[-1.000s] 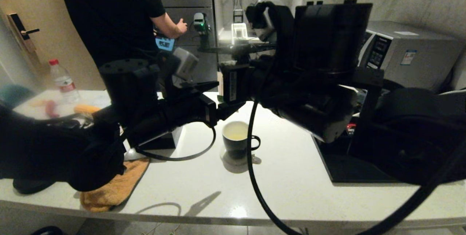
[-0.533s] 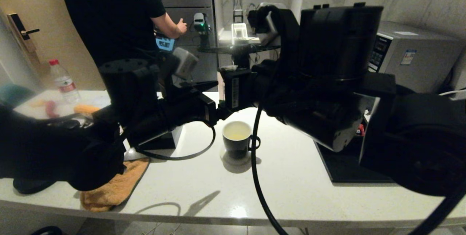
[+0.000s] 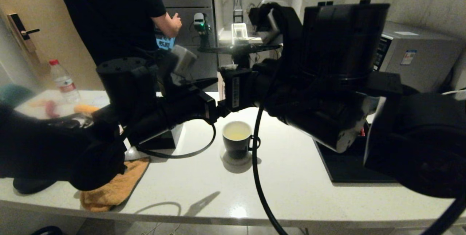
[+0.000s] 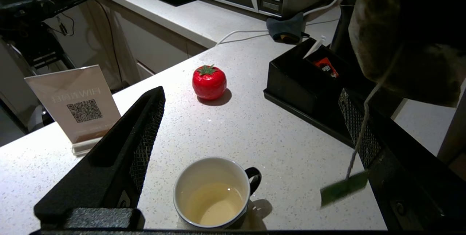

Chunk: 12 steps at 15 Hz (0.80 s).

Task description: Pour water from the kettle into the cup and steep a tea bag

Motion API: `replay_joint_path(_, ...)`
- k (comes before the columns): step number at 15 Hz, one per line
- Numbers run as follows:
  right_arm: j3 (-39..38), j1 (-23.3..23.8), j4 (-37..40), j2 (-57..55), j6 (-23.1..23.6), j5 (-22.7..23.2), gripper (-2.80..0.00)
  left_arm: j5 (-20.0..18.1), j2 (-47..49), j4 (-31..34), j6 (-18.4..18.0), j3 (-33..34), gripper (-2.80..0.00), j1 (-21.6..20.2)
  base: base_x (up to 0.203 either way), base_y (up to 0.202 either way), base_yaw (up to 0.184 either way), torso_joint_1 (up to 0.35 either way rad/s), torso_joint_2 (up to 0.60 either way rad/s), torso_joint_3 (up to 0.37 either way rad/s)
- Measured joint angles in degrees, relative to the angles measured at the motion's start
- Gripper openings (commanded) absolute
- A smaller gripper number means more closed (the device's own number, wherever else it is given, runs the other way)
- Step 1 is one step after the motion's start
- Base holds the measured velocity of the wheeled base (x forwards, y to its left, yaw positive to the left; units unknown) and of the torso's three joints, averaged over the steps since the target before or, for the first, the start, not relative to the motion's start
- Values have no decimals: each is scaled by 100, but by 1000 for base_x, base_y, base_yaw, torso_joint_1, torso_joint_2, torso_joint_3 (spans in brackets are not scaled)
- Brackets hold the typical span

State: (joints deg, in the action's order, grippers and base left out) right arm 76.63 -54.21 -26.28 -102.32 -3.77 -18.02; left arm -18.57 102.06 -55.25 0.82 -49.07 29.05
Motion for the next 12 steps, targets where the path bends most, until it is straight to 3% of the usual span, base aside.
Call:
replay_joint_path(4, -1, -9, 0, 2, 0, -6, -280, -12, 1, 1, -5, 1, 0, 5, 0, 0, 0, 0, 0, 0)
replay_joint_path(5, 0, -9, -1, 4, -2, -6, -280, -12, 6, -6, -9, 1, -43, 5, 0, 0, 0, 0, 0, 0)
replay_joint_path(6, 0, -9, -1, 2, 2, -6, -280, -12, 9, -7, -13, -2, -280, 5, 0, 0, 0, 0, 0, 0)
replay_joint_path(12, 0, -46, 13, -11, 5, -4, -280, -12, 34, -128, -13, 12, -280, 29, 0, 0, 0, 0, 0, 0)
